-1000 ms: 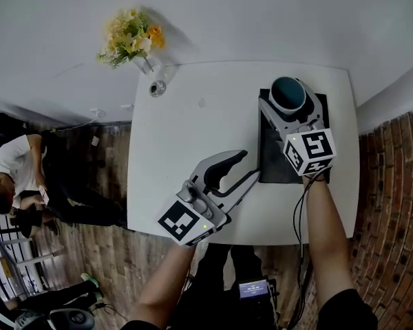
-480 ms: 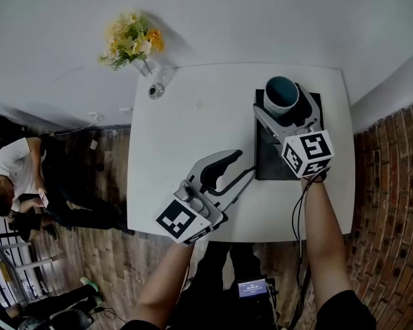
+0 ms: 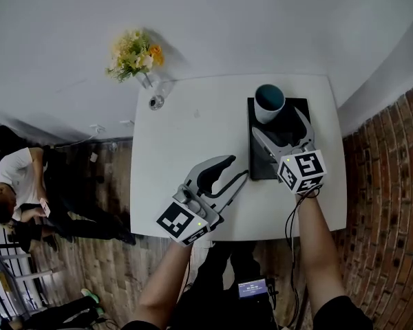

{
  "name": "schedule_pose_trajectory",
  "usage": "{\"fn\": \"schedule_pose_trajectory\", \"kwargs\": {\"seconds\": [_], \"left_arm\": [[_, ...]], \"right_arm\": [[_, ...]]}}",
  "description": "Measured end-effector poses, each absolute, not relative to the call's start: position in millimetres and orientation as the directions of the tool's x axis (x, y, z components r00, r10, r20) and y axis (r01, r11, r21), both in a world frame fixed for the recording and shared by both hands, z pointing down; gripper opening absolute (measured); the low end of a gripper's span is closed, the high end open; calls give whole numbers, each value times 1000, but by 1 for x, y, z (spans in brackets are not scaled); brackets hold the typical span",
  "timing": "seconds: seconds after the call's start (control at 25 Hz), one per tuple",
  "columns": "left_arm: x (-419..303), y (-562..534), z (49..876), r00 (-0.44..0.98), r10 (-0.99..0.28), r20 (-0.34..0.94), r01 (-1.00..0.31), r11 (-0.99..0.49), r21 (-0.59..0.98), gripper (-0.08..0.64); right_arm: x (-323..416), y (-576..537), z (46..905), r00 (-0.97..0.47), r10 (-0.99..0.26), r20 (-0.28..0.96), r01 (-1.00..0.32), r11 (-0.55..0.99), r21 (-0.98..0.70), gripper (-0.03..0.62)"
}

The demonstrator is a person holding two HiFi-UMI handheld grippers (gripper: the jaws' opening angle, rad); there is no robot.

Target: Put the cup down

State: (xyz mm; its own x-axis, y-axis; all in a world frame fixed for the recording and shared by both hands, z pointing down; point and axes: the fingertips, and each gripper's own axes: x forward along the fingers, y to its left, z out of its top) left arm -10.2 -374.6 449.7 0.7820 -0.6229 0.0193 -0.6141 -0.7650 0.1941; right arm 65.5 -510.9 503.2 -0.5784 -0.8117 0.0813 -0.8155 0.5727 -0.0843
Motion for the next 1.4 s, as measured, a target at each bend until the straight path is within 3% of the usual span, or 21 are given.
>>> {"fn": "schedule_pose_trajectory", "kwargs": {"seconds": [0.72, 1.08, 1.4], "left_arm": [[-12, -335, 427, 790, -613, 28, -607, -773, 184, 156], [-9, -307, 411, 814, -580, 22, -573, -797, 189, 156], [-5, -283, 396, 840, -542, 19, -537, -827, 167, 156]], "right_arm": [[69, -391, 447, -660, -749, 59, -748, 649, -142, 476], [67, -329, 425, -675, -737, 45, -727, 653, -213, 344], [65, -288, 409, -681, -728, 74, -726, 659, -196, 269]]}}
